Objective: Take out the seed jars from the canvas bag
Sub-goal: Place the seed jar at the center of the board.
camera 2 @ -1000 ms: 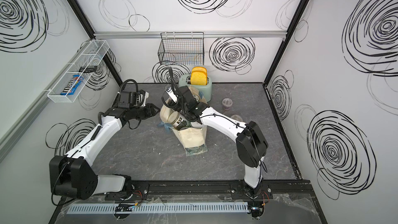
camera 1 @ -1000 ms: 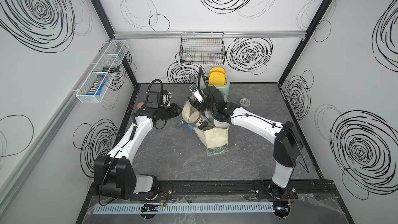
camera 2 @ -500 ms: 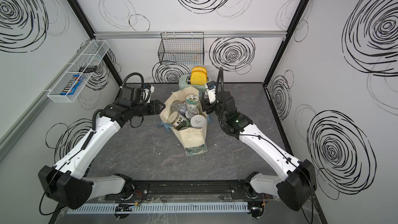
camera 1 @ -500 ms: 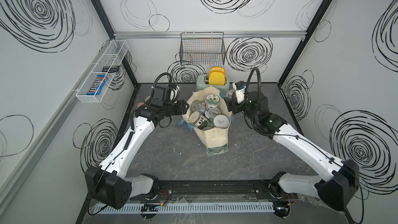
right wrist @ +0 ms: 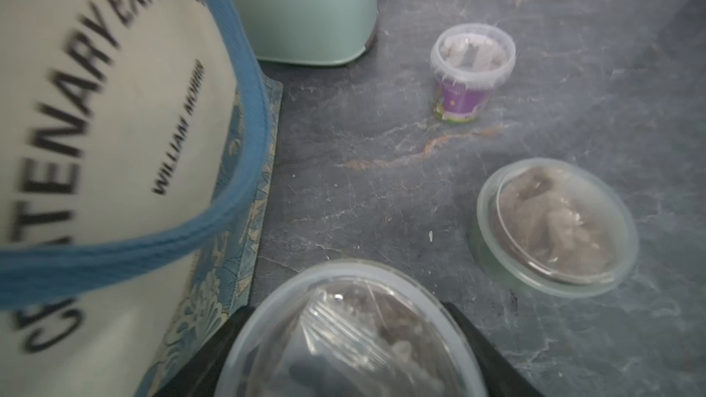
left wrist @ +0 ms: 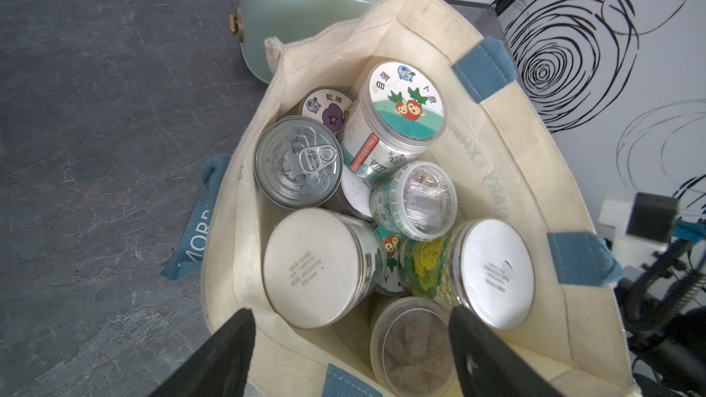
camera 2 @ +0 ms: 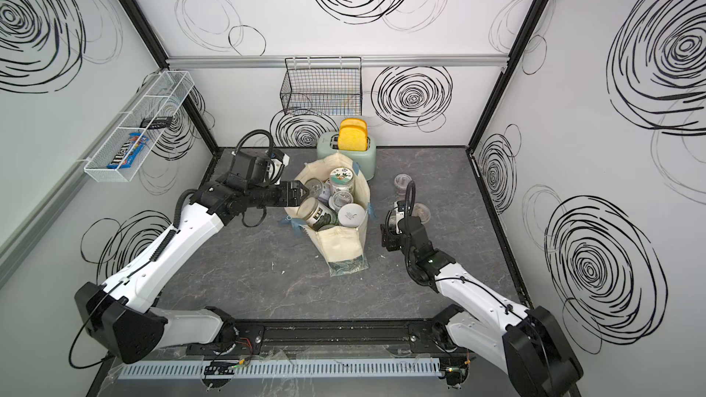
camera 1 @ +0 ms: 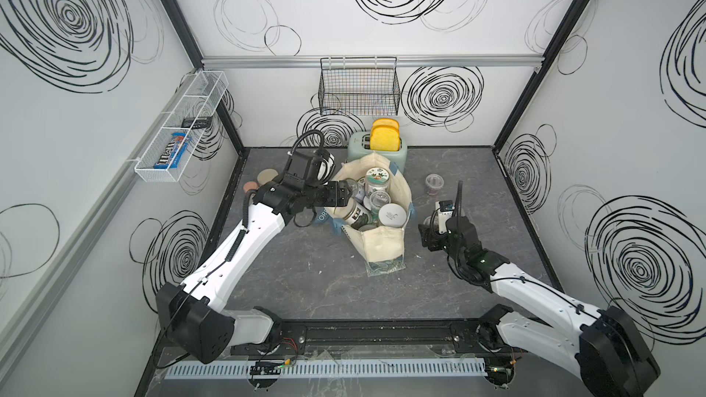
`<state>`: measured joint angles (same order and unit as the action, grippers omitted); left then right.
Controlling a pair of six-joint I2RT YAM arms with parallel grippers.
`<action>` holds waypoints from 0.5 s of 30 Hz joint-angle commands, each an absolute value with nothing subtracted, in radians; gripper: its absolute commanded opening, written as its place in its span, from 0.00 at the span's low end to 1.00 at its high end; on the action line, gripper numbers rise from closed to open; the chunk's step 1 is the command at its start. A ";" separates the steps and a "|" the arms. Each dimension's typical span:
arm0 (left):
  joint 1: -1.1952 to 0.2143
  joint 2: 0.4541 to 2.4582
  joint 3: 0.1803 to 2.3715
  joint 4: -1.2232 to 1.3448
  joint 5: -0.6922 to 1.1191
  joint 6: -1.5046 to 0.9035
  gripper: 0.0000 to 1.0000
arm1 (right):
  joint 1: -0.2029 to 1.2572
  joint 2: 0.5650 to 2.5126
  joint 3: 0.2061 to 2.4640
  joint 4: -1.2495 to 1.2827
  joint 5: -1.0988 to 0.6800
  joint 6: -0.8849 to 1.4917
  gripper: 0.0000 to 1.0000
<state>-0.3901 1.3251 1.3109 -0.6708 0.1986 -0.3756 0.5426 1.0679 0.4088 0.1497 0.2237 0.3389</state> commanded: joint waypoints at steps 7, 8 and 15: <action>-0.219 1.167 1.111 -0.643 0.365 -0.399 0.96 | 0.538 1.254 0.418 0.316 0.325 0.462 0.75; -0.204 1.160 1.094 -0.640 0.382 -0.402 0.96 | 0.538 1.256 0.411 0.328 0.328 0.464 0.75; -0.175 1.132 0.989 -0.561 0.529 -0.469 0.96 | 0.538 1.258 0.345 0.374 0.341 0.497 0.86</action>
